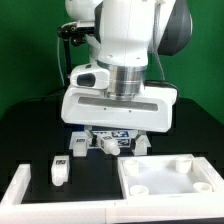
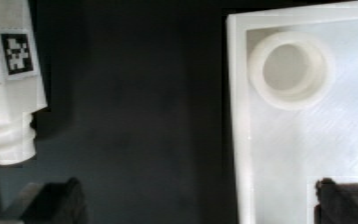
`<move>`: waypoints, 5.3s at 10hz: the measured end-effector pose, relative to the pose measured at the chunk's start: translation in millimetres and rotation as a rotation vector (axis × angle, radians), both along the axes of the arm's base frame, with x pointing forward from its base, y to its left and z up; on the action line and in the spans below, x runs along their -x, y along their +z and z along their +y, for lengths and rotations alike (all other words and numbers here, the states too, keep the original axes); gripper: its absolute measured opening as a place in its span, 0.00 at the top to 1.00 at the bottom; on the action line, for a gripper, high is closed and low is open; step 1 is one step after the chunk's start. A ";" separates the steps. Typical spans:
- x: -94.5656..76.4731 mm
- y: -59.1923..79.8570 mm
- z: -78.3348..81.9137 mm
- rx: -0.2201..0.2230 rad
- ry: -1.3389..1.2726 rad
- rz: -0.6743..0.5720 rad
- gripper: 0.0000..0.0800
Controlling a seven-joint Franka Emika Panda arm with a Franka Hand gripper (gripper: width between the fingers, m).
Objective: Assemble one leg
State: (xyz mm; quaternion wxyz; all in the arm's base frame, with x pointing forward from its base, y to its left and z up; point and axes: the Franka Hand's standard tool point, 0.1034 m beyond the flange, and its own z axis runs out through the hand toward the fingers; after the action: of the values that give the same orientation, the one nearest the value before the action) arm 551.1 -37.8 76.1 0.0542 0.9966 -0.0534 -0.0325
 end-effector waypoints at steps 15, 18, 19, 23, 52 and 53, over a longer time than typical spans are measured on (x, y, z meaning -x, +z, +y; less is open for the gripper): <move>74.0 5.2 66.2 -0.150 -0.195 0.578 0.19; 74.5 -1.5 57.9 -0.145 -0.213 0.660 0.19; 73.8 -2.8 60.2 -0.148 -0.202 0.656 0.19; 72.4 -7.6 95.0 -0.174 -0.022 0.642 0.19; 142.3 -64.5 85.9 -0.156 -0.122 0.834 0.64; 140.2 -62.9 86.5 -0.157 -0.119 0.836 0.64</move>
Offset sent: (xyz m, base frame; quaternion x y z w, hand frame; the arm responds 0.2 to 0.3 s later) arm -0.0352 0.0807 0.0234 0.0291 -0.0304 0.0608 0.9973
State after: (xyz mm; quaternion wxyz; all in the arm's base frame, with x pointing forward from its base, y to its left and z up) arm 410.9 48.8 13.3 -0.0068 0.8940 -0.0817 -0.4405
